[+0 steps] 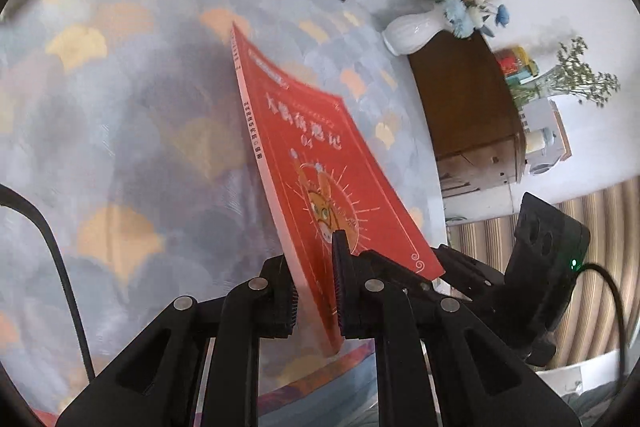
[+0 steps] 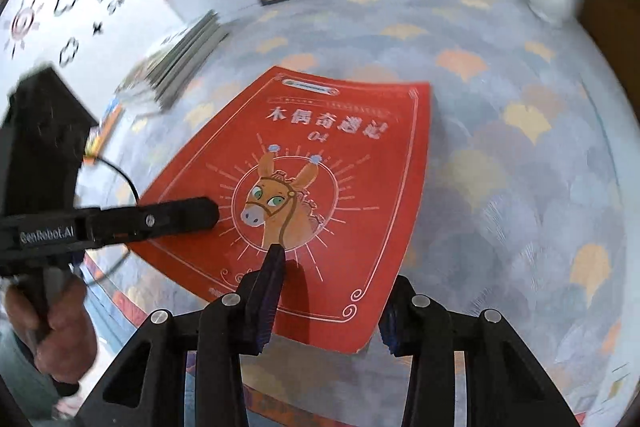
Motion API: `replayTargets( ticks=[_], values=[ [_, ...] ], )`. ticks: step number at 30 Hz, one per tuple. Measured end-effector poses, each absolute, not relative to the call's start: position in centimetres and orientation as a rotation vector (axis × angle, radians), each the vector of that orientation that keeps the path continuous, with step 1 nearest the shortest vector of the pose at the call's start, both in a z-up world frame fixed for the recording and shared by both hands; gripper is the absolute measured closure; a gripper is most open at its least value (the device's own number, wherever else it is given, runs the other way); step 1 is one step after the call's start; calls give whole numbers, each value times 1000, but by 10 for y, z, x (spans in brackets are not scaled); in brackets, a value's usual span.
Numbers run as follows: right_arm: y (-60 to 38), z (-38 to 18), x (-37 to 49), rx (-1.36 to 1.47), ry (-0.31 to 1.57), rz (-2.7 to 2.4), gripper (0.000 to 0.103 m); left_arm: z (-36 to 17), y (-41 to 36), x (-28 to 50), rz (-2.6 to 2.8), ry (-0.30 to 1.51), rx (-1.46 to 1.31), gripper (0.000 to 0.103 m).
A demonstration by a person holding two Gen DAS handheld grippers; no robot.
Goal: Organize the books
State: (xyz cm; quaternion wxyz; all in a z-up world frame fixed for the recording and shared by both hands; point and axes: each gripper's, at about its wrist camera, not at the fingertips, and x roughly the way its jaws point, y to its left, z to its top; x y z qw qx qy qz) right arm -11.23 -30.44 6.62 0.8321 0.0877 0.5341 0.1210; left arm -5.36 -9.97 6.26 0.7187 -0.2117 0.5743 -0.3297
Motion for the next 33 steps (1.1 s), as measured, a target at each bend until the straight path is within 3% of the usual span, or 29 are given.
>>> replayTargets(
  ticks=[11,20,33],
  values=[
    [-203,116,-77,145,1003,292,63,114,10,-14,-729,1121,-508,92],
    [-87,148,-1,82,889,364,63,155,118,48,-637,970,-488,91],
    [7,128,129,153,991,373,62,120,206,150,-515,944,-583,91]
  ],
)
